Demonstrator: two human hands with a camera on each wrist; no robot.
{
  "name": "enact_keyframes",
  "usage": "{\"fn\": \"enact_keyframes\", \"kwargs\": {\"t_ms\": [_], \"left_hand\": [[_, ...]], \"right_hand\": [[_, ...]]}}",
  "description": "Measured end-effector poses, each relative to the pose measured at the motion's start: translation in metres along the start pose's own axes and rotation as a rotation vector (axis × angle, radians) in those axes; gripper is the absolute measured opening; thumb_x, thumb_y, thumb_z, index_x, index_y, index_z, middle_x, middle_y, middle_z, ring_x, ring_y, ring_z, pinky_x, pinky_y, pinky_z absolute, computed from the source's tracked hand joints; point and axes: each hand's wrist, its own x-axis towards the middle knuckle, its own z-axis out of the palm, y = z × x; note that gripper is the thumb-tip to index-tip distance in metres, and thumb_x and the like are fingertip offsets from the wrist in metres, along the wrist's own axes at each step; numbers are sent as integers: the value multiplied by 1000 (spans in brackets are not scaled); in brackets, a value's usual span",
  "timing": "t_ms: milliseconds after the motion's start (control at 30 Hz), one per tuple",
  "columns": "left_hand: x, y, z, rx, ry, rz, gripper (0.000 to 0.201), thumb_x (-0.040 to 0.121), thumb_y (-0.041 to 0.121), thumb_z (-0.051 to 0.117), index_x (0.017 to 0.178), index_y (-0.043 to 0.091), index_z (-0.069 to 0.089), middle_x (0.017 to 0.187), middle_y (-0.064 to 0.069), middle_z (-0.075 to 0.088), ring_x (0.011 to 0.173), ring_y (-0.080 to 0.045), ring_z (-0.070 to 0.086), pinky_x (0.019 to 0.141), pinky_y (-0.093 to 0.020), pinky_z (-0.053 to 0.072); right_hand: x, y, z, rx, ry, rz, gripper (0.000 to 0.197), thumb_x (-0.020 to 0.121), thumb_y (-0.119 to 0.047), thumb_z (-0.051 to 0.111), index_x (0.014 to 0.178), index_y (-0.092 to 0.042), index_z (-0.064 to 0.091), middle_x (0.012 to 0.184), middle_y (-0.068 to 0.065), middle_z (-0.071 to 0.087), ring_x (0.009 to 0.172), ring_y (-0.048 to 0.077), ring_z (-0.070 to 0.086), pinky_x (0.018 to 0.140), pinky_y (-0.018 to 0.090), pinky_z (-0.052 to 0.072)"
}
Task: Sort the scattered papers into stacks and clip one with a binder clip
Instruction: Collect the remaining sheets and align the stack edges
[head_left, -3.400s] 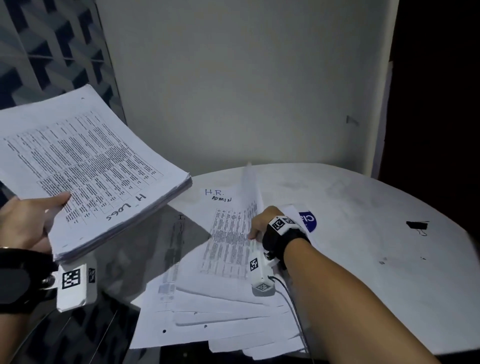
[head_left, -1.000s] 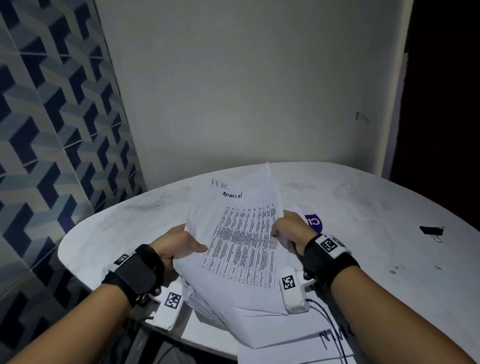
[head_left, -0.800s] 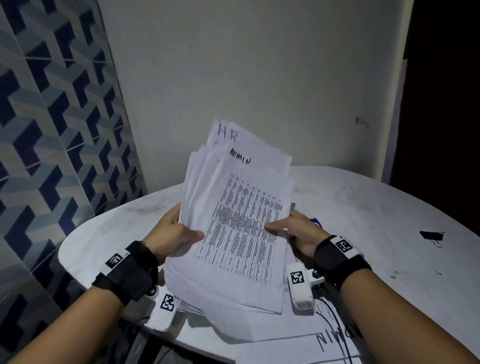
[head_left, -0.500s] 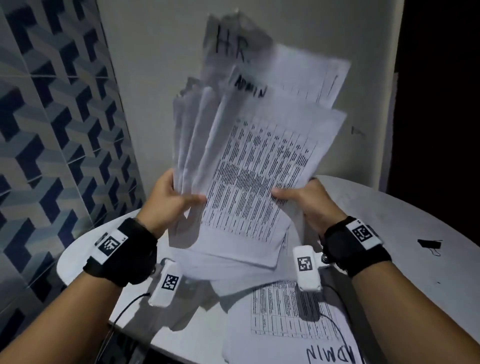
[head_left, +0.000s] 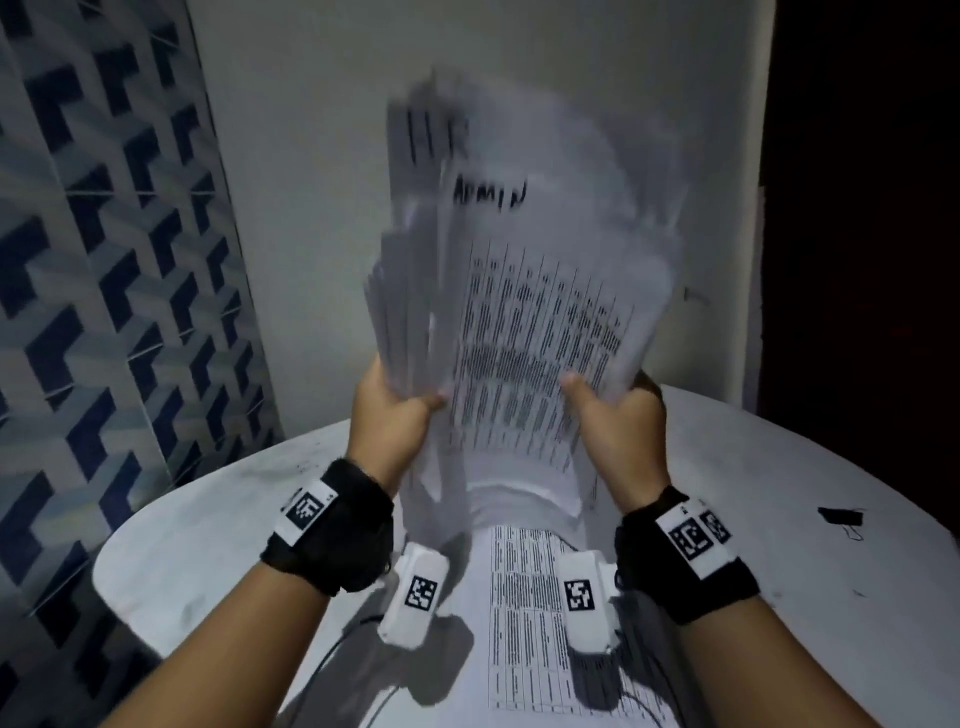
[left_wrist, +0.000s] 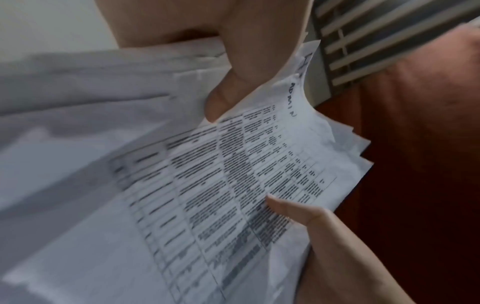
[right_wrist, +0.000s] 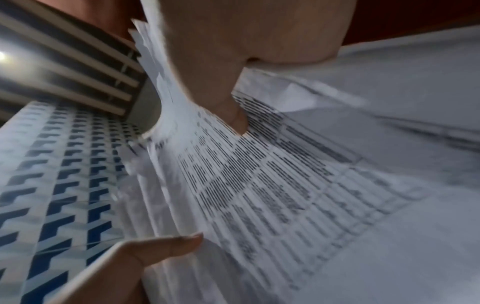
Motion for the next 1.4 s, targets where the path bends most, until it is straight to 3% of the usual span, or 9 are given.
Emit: {"fn": "enact_keyframes", "kwargs": {"t_ms": [167,467,667,800,933,1067,1167,1233,1400], "left_hand": [[-4,-18,4,-51,-10,-101,48,79,-9,74,122,10,64,105,1,76,99,-17,72,95,-42,56],[1,-4,1,-179,-140,-103,65,74,0,82,121,32,49,125,0,66,105,-14,70,85,-31,58],[5,-8,2,-166,-73,-78,54,74,6,81,111,35,54,121,0,68,112,-19,67,87,-32,55],[1,-8,2,-155,-152,-118,69,69,15,84,131,24,55,124,-1,70,113,-18,68,100,-44,53],[-1,-5,9,-176,-66,-12,59,83,-2,73,127,23,44,120,1,66,104,-8,68,93,-34,56],[0,-3,9,-141,-76,45,61,90,-9,59,131,27,32,117,8,61,90,11,67,76,-15,57],[0,-4,11,-146,-88,27,55,91,-9,53,121,33,34,125,-5,61,106,-11,67,80,-24,57],[4,-1,16,-150,-48,67,52,89,-13,49,119,26,33,125,-9,57,110,-22,63,78,-26,58],[5,-1,21,-133,7,125,42,94,-6,54,122,22,40,112,5,61,94,1,64,86,-29,56]], "right_hand": [[-8,7,-8,165,-37,151,33,91,-12,71,71,-24,48,48,-18,51,40,-3,44,47,14,42],[9,-7,-16,276,-35,121,28,82,10,57,96,-14,61,76,-9,62,61,2,55,54,13,47],[14,-1,-19,292,-47,127,37,84,9,61,104,-21,65,87,-10,69,64,-8,64,57,10,50],[19,1,-17,252,-152,167,34,84,5,61,114,-13,64,96,-3,70,85,5,68,63,16,50],[19,-9,-10,318,-58,69,29,83,7,60,105,-12,63,86,-3,62,63,-4,58,57,18,48],[18,1,-12,321,-114,124,41,82,10,57,114,-15,62,95,-3,65,80,4,61,60,10,49],[13,10,-9,210,-179,199,41,83,6,61,119,-13,63,101,-4,70,95,10,65,64,16,48],[15,9,-5,222,-148,170,34,84,3,62,114,-12,64,94,-3,69,78,2,65,59,14,50],[17,10,-8,211,-140,100,12,90,-12,69,100,-5,67,80,13,65,73,12,61,58,20,51]]}}
